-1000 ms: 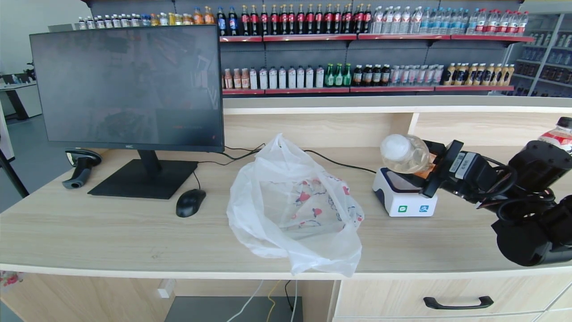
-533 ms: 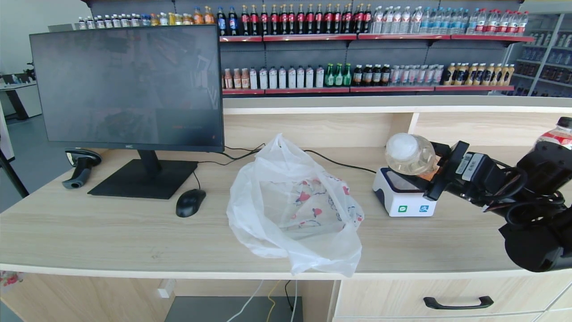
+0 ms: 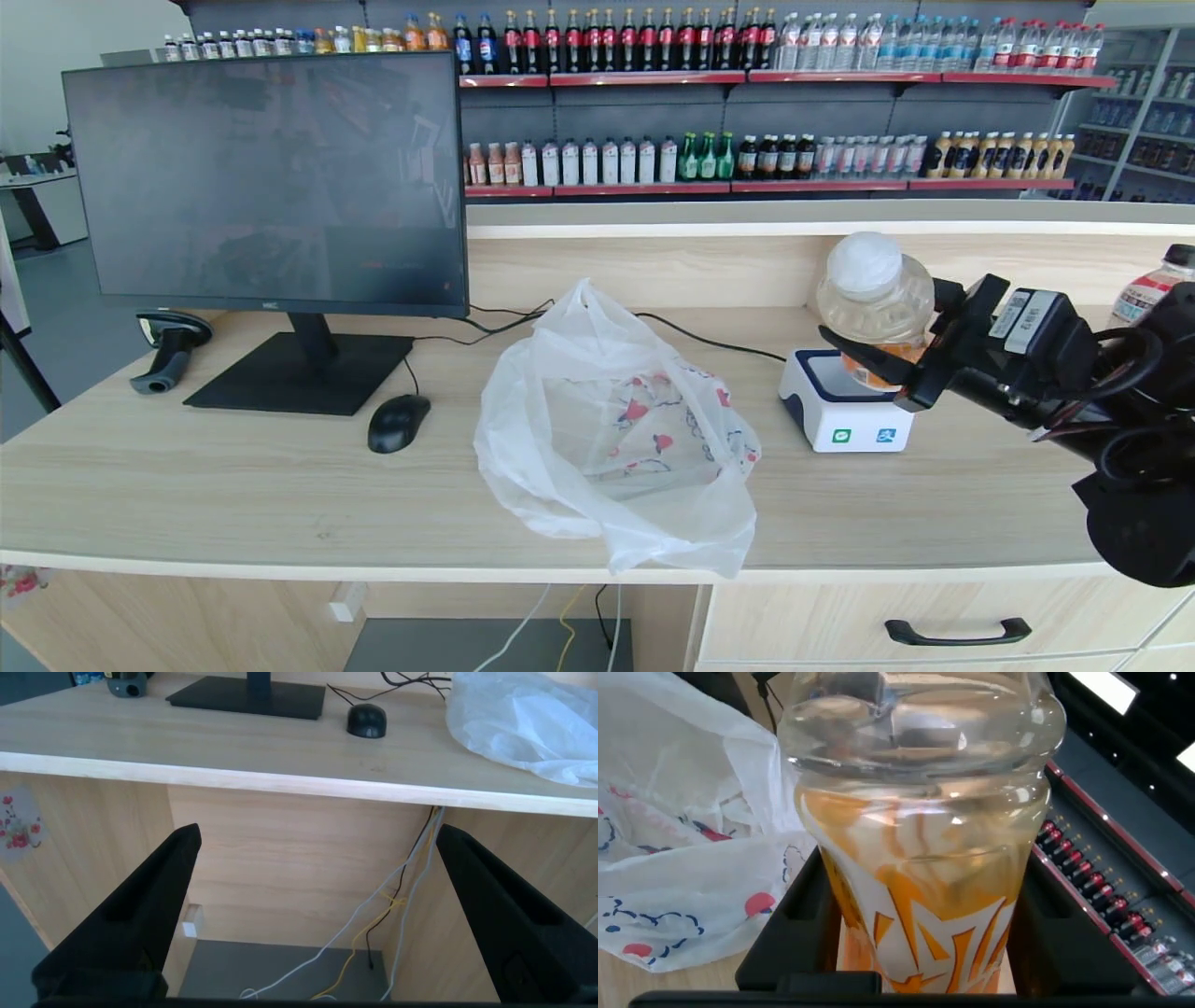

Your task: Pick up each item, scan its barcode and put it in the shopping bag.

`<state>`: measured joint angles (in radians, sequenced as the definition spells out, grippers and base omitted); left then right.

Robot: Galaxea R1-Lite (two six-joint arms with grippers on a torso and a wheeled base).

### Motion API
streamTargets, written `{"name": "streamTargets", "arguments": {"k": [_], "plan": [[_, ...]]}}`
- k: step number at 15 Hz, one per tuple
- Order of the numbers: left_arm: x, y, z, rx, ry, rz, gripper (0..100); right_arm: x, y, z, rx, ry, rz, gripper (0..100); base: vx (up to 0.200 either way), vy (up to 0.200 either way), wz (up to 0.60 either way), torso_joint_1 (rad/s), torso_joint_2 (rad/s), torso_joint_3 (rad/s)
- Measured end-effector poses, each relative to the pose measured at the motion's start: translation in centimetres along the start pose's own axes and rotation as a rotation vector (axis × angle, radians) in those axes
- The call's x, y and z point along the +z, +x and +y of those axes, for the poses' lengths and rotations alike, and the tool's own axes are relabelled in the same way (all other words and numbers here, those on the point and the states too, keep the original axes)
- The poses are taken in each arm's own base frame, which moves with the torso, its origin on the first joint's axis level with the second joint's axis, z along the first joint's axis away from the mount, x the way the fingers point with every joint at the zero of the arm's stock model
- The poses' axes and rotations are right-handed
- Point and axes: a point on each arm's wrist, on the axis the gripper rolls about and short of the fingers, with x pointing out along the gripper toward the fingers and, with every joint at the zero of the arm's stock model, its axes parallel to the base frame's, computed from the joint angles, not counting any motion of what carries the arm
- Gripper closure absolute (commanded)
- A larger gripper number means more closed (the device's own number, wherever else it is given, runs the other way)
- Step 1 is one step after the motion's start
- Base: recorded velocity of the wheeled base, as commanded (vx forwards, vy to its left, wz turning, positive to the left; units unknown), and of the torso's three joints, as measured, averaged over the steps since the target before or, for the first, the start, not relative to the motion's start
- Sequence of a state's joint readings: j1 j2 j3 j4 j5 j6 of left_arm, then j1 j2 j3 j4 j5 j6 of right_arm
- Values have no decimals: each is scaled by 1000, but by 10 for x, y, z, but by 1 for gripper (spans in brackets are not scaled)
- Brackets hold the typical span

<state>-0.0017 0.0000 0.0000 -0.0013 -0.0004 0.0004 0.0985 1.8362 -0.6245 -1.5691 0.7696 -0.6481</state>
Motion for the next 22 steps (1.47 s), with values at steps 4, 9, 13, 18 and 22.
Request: {"name": "streamTargets", "arguments": {"k": [4, 9, 13, 18, 22], "plan": [[0, 0, 0, 0, 0, 0, 0, 21, 10, 8, -37, 49, -20, 100, 0, 0, 0, 0, 0, 0], [0, 0, 0, 1, 0, 0, 0, 58, 34, 24, -204, 290, -16, 100, 0, 0, 0, 0, 0, 0], [0, 0, 0, 1, 0, 0, 0, 70, 17, 34, -263, 485, 22, 100, 0, 0, 0, 0, 0, 0], [0, 0, 0, 1, -2, 0, 0, 74, -12, 57, -269, 759, 101, 100, 0, 0, 0, 0, 0, 0], [0, 0, 0, 1, -2, 0, 0, 78, -22, 55, -369, 804, 128, 100, -100, 0, 0, 2, 4, 1]]}}
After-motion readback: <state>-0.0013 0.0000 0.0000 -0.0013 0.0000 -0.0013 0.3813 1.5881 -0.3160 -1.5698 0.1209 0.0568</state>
